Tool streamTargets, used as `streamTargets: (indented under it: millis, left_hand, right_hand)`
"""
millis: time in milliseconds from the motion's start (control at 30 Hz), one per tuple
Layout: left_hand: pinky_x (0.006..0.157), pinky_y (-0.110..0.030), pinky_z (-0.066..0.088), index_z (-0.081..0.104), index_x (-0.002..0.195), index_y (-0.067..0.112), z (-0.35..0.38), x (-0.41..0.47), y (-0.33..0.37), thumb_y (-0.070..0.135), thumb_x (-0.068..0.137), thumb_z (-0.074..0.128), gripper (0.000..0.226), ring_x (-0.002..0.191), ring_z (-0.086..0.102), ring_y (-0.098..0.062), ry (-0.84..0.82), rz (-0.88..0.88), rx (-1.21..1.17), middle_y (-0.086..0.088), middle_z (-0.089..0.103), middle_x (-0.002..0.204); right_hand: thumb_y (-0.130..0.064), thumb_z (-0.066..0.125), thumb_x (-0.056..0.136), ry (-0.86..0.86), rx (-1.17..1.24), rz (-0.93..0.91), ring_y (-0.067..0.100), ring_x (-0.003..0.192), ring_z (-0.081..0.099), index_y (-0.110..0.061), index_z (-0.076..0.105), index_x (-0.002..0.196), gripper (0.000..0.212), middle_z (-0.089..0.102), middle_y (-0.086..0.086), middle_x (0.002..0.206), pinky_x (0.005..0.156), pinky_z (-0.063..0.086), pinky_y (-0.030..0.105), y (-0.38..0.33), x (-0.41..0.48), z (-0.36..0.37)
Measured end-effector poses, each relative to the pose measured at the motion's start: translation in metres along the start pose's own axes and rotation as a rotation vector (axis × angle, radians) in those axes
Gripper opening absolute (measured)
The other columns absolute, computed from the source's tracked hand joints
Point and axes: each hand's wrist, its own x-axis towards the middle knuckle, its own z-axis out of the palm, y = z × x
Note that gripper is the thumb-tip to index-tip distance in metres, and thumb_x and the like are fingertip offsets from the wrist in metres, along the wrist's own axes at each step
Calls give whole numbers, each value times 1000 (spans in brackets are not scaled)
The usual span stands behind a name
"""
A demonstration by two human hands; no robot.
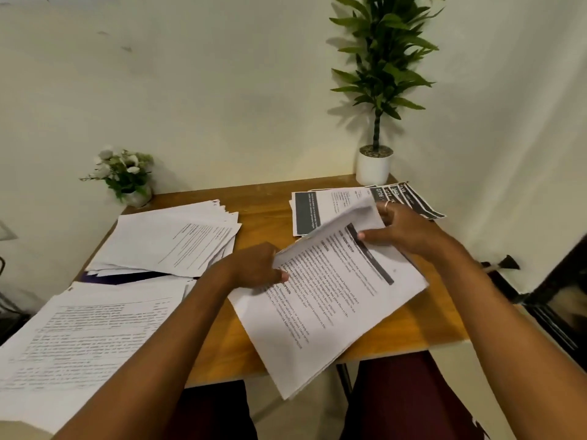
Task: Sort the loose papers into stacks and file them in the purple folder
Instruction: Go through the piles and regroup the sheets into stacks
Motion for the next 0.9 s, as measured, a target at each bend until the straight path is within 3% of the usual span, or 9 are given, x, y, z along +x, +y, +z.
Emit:
streamTargets:
  millis: [67, 167, 233, 333, 433, 533, 667, 800, 900]
  left_hand:
    - [73, -18, 53, 53, 135, 18, -1, 5, 7, 40, 94, 68, 48, 94, 63, -13, -8, 18, 51, 1, 66, 125]
    - [78, -26, 60, 66, 115, 25, -8, 8, 8, 37, 90, 74, 29, 91, 71, -12, 70, 82, -114, 7, 72, 113]
    - [73, -30, 63, 70, 108, 24, -12, 5, 4, 31, 87, 78, 23, 87, 75, -12, 143, 53, -357, 7, 76, 104]
    - [62, -30, 62, 65, 113, 19, 5, 6, 3, 18, 89, 77, 26, 85, 77, -19, 87, -130, -788, 2, 79, 98]
    - [74, -42, 64, 63, 118, 16, 39, 22, 14, 10, 95, 69, 24, 88, 77, -26, 35, -226, -950, -6, 78, 103]
    - [68, -38, 64, 64, 112, 11, 67, 40, 34, 5, 98, 63, 15, 80, 78, -23, 75, -272, -943, -8, 78, 96]
    - [72, -42, 64, 65, 105, 8, 86, 60, 55, 2, 97, 64, 10, 77, 77, -23, 102, -250, -906, -7, 77, 93]
    - [53, -27, 59, 65, 101, 6, 92, 70, 70, 2, 96, 64, 6, 68, 76, -17, 178, -228, -801, -5, 74, 99]
    - [53, -27, 58, 68, 94, 10, 100, 77, 67, 10, 94, 69, 1, 65, 71, -14, 271, -224, -527, -4, 74, 98]
  right_hand:
    - [-24, 78, 88, -21, 132, 33, 19, 99, 74, -26, 66, 125, 39, 76, -1, 113, 89, 58, 44, 10, 0, 5]
    - [-15, 73, 92, 21, 211, 36, 17, 95, 74, -27, 68, 111, 22, 78, -3, 101, 80, 56, 33, 24, -7, 1]
    - [-11, 75, 89, 59, 313, 82, 21, 93, 76, -22, 68, 109, 24, 79, 0, 100, 78, 58, 35, 44, -9, -7]
    - [-21, 88, 75, 131, 379, 150, 32, 100, 74, -18, 68, 113, 43, 77, 8, 110, 90, 58, 49, 77, -15, -19]
    - [-29, 88, 77, 203, 227, 259, 22, 88, 69, -16, 61, 102, 40, 71, 2, 108, 81, 53, 34, 98, -16, -29]
    - [-32, 81, 85, 250, -110, 476, 30, 109, 62, -9, 53, 128, 55, 63, 9, 126, 92, 51, 42, 126, -8, -45]
    - [-18, 83, 81, 325, -254, 452, 35, 126, 53, -8, 46, 141, 70, 55, 16, 141, 98, 46, 42, 138, -5, -51]
    - [-19, 78, 83, 451, -573, 442, 38, 138, 34, -25, 28, 155, 88, 38, 14, 150, 110, 30, 52, 134, -2, -38]
    - [-10, 71, 86, 501, -757, 344, 36, 137, 30, -20, 42, 146, 68, 33, 13, 152, 110, 26, 51, 125, -4, -20]
